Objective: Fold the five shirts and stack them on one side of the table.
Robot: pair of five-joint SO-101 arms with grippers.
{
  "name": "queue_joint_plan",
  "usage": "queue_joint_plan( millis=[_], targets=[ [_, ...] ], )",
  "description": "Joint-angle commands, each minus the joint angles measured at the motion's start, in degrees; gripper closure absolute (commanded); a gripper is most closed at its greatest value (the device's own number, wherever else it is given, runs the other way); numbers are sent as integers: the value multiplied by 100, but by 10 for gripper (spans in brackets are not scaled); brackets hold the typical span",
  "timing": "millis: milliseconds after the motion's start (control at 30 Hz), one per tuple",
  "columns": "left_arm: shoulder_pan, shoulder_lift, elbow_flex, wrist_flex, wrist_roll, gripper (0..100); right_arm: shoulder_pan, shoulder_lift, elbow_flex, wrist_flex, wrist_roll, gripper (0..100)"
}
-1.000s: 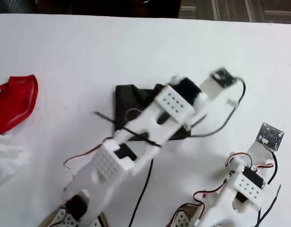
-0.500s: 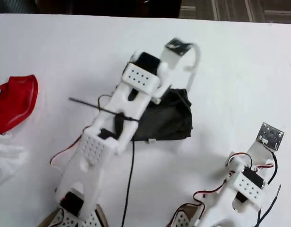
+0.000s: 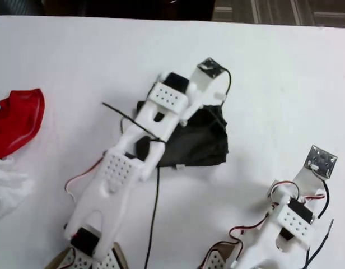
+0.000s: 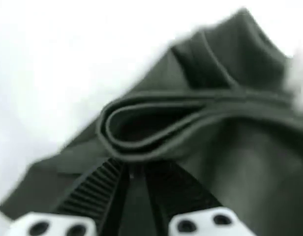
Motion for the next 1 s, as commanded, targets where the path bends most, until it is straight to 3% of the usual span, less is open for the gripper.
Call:
queue_joint_plan(
  millis=[0,133,333,433,600,700,967],
  targets=[
    [-9,-79,-57,-853,-26,973,-66,-163,-123,-101,-26,981],
    [176,-105,-119,-1433,-44,973,-66,-136,-105,-198,-26,981],
    [527,-88,-919,-1495,-62,973,-66,-136,-105,-207,-26,981],
    [545,-105,-1578,-1160,-35,973,-66,-136,-105,-207,-26,981],
    [492,-35,-2615,79,-62,973,-66,-136,-105,-207,-26,981],
    [492,-26,-2431,545,-70,973,-66,-136,-97,-207,-26,981],
    [738,545,-1525,-123,-18,973,-66,-136,-97,-207,-26,981]
  ],
)
